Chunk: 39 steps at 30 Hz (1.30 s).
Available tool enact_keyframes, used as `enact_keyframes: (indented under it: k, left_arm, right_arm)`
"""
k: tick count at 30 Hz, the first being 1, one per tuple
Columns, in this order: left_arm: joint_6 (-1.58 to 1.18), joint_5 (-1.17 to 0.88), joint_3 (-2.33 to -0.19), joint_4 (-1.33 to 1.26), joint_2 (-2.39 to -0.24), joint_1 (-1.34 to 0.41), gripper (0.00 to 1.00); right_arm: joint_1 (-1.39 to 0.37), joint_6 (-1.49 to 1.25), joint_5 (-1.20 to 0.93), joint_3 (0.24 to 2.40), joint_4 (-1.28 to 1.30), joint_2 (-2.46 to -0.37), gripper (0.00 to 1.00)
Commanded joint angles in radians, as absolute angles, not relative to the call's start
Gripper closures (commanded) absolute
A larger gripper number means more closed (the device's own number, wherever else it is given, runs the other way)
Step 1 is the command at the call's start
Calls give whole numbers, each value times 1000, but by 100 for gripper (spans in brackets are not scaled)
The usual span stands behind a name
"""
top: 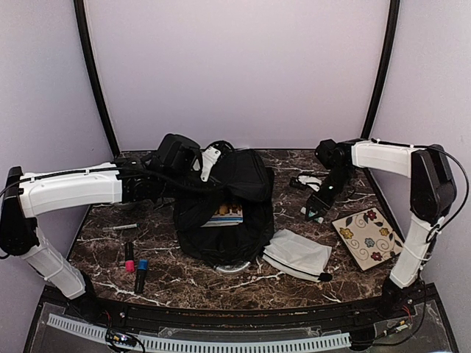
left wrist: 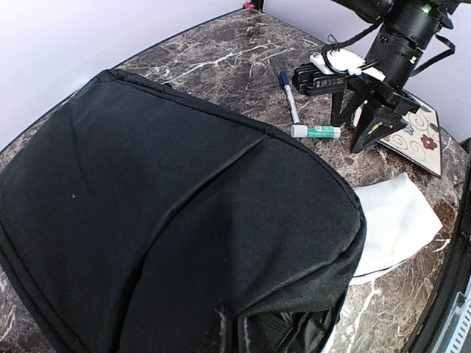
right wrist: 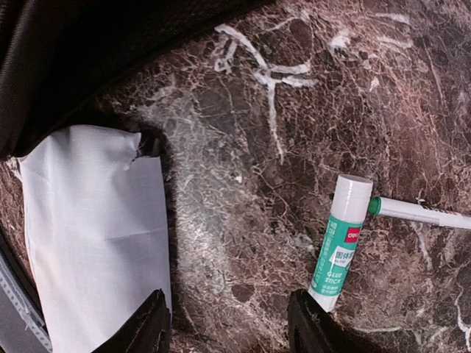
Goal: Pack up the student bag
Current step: Move the pencil case to the corner of the board, then grab the pencil case from the lower front pocket of the bag.
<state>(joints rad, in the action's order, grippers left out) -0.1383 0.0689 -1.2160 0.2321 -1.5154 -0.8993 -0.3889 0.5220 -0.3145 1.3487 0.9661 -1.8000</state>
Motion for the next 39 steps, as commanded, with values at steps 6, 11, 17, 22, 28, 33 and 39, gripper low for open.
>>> enact_keyframes:
  k: [6,11,17,22,28,33,39]
  left_arm:
    - [-146,143,-1181,217,-1442,-878,100]
    - [-152,136,-1179,214,-1454,-876,100]
    - [-161,120,-1195,207,-1469,-875,100]
    - [-165,120,-1199,206,-1468,-874,100]
    - [-174,122,-1194,205,-1461,-874,100]
    - [-170,126,-1196,207,-1460,-874,100]
    - [-159,126,-1209,206,-1469,-873,100]
  right_arm:
    - [-536,531,-308,1264,909,-1626,44]
    - [-762,518,-236,1119,864,-1486,39]
    - [-987,460,-48,974,802,-1518,2]
    - [-1112,430,152,931,732,-1552,0]
    - [-1169,410,389,889,659,-1625,0]
    - [-1173,417,563,845,604,-1676,11]
    - [-1165,446,660,883,594,-1624,50]
